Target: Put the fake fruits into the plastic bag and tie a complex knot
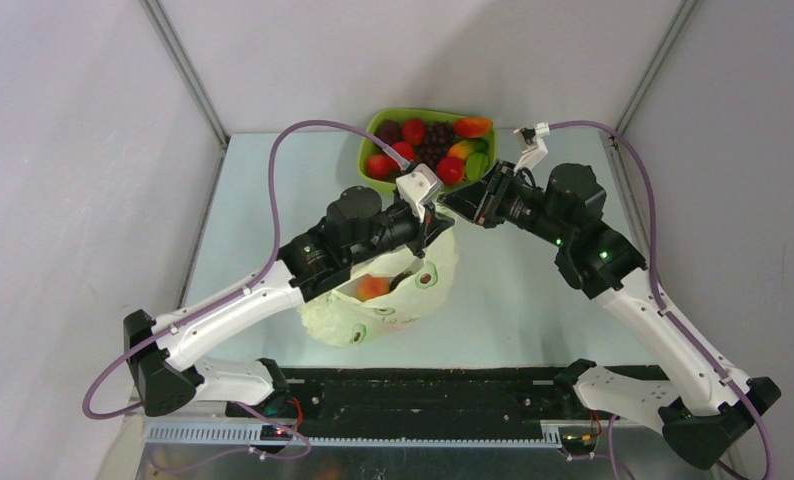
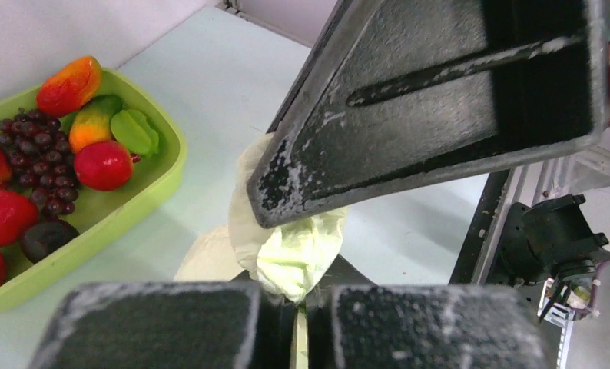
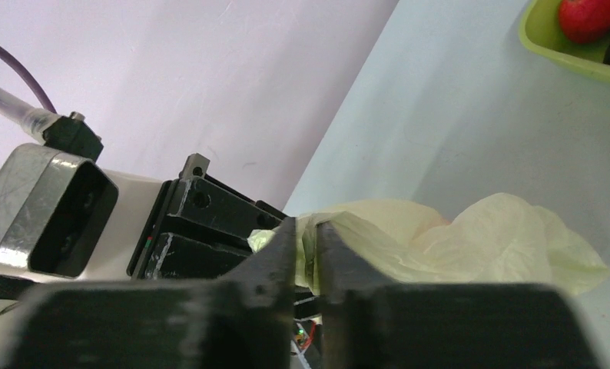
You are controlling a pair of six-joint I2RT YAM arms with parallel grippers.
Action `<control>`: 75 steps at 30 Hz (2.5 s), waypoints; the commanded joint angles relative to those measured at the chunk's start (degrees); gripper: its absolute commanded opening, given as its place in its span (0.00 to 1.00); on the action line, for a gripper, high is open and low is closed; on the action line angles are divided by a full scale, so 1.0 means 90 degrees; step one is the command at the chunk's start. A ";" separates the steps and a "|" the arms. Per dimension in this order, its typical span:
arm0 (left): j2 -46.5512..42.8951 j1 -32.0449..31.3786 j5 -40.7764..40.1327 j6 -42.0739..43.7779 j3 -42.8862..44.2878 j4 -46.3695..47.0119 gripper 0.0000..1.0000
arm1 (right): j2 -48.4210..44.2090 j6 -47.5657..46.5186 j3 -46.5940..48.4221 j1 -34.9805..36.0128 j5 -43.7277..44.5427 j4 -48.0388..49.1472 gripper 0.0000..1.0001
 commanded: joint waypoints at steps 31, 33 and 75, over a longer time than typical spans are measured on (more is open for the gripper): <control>-0.0413 -0.0022 0.0291 -0.0253 0.0325 -0.0750 0.00 | -0.0680 -0.4338 -0.3122 -0.1063 -0.3412 0.4887 0.97; -0.0418 -0.0013 0.0294 -0.0280 0.0319 -0.0752 0.00 | -0.0582 -0.4536 -0.3145 -0.0913 -0.3236 0.4887 0.96; -0.0606 0.0114 0.0134 -0.0529 0.0277 -0.0663 0.36 | -0.0090 -0.3411 -0.3808 0.0086 -0.1441 0.6275 0.00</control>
